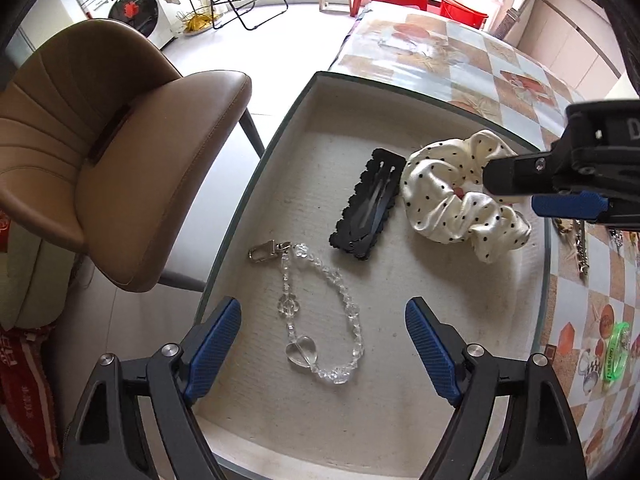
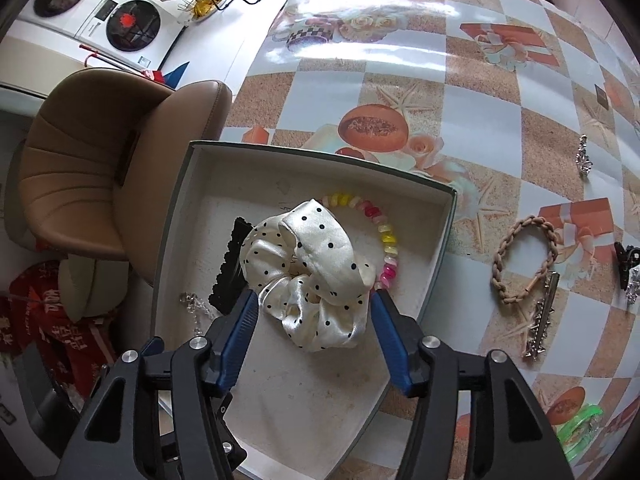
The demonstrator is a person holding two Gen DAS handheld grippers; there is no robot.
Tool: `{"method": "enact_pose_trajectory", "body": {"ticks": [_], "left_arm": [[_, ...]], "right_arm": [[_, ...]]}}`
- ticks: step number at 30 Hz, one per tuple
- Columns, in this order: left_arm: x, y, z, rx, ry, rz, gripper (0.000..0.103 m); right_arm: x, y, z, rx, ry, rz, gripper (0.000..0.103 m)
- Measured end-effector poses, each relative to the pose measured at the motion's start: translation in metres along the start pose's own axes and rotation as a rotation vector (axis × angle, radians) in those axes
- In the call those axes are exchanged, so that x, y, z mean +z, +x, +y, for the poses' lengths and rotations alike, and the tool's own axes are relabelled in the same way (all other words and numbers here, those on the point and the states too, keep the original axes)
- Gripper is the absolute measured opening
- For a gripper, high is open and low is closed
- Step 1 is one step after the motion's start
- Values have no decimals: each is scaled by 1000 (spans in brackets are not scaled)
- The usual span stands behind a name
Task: Organize jewelry
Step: 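Withdraw both tools from the tray toward the braided brown bracelet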
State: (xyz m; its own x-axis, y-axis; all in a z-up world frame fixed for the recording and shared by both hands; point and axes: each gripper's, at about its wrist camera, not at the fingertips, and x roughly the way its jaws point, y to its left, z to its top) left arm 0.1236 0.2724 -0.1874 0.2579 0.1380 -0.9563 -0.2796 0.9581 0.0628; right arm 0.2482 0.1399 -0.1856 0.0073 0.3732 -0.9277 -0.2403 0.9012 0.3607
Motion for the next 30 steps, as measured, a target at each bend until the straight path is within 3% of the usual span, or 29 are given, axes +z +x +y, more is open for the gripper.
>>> {"method": "enact_pose_trajectory", "body": {"ticks": [3, 7, 8, 13, 15, 17, 22, 30], "left_arm": [[0, -6, -1, 3, 9, -5, 87], [1, -16, -5, 8, 18, -16, 87], [1, -18, -6, 11, 21, -15, 102], [-3, -27, -9, 19, 50, -29, 103], [-6, -30, -10, 19, 61, -27, 103], [-8, -33, -11, 18, 69, -23, 103], [-14, -45, -20, 16, 104, -19, 103], [-23, -64, -46, 1, 173, -24, 103]], "right_arm": [[-2, -12, -3, 9, 21, -21, 65], [-9, -28, -8, 7, 38, -49, 77], [-11, -32, -8, 6, 37, -53, 79], [-25, -51, -18, 8, 55, -70, 81], [-32, -58, -21, 10, 62, -77, 87], [-37, -64, -25, 10, 64, -91, 103], [-56, -83, -37, -1, 71, -124, 103], [-88, -107, -71, -18, 138, -101, 103]]}}
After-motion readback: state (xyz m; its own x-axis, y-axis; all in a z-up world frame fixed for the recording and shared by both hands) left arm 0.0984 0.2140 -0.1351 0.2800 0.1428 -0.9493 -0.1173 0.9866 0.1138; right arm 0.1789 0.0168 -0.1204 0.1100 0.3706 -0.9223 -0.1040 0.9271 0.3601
